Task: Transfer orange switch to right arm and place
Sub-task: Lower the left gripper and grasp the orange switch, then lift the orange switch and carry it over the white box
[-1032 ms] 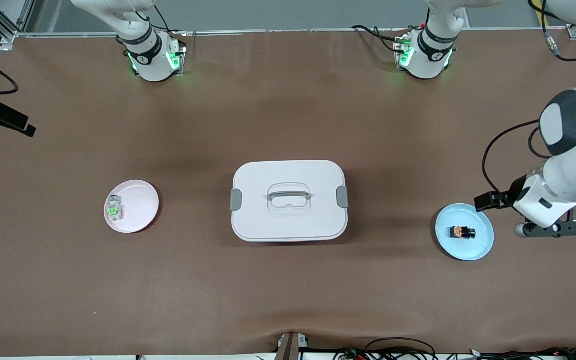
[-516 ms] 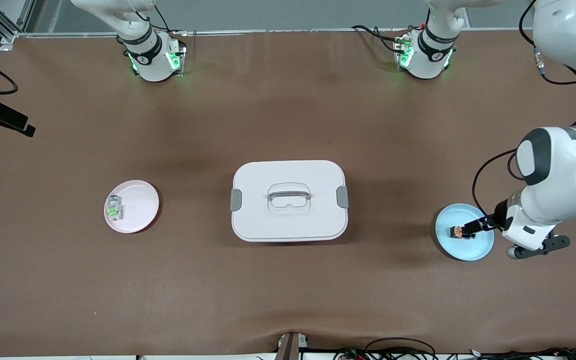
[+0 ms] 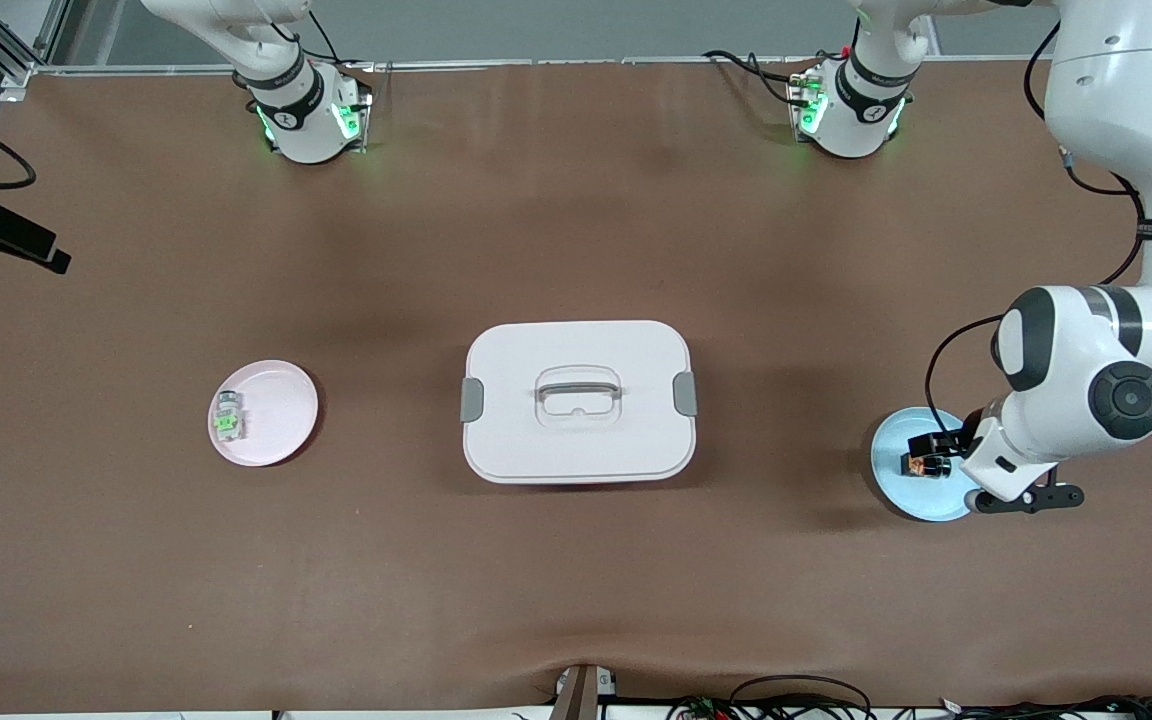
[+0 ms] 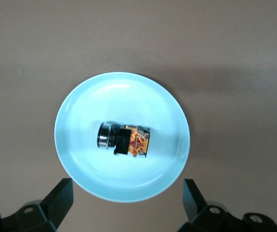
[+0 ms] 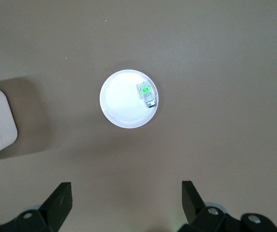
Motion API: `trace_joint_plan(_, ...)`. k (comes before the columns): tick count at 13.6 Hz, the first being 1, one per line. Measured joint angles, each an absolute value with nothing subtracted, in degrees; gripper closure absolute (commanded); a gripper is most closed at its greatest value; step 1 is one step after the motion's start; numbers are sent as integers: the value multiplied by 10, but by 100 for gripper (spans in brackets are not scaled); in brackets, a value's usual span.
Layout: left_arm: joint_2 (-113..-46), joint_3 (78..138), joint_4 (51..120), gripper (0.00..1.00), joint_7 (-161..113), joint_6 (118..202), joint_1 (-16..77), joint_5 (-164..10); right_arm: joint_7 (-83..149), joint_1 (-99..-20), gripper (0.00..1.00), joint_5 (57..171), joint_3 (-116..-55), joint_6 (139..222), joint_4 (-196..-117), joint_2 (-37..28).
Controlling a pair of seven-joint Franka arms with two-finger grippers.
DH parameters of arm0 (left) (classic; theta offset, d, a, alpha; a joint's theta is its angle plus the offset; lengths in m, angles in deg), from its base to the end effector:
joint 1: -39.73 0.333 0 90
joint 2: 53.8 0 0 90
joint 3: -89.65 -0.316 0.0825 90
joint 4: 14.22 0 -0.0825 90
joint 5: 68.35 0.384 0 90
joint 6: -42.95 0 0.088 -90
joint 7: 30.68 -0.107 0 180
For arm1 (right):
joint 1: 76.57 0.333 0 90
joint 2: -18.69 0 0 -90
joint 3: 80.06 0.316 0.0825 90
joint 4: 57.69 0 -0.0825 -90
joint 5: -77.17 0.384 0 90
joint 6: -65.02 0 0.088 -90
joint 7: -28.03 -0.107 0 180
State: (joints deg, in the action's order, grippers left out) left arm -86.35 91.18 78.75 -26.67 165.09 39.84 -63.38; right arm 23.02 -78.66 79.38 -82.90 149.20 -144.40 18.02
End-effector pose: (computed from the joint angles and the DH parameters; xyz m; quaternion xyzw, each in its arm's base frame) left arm 0.6816 -0.0109 0.2872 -0.9992 -0.0003 0.0279 0.0301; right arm 0.5463 -0.0425 0.6363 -0.9958 0.0852 0.0279 0.0189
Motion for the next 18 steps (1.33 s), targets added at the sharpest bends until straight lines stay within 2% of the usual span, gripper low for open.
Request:
trace_joint_plan(8,-924,911,807,0,-342,1748,411,-634,230,-787,0,794,-829,1492,-1444,180)
trace_joint_plan(16,-931,911,834,0,-342,1795,423,-634,230,-787,0,794,-829,1492,-1444,180)
trace_joint_plan(17,-931,911,835,2,-342,1796,423,-634,230,-787,0,794,-829,1492,-1444,180)
trace_joint_plan(18,-932,911,836,8,-342,1796,423,-634,230,-787,0,794,-829,1492,-1444,180)
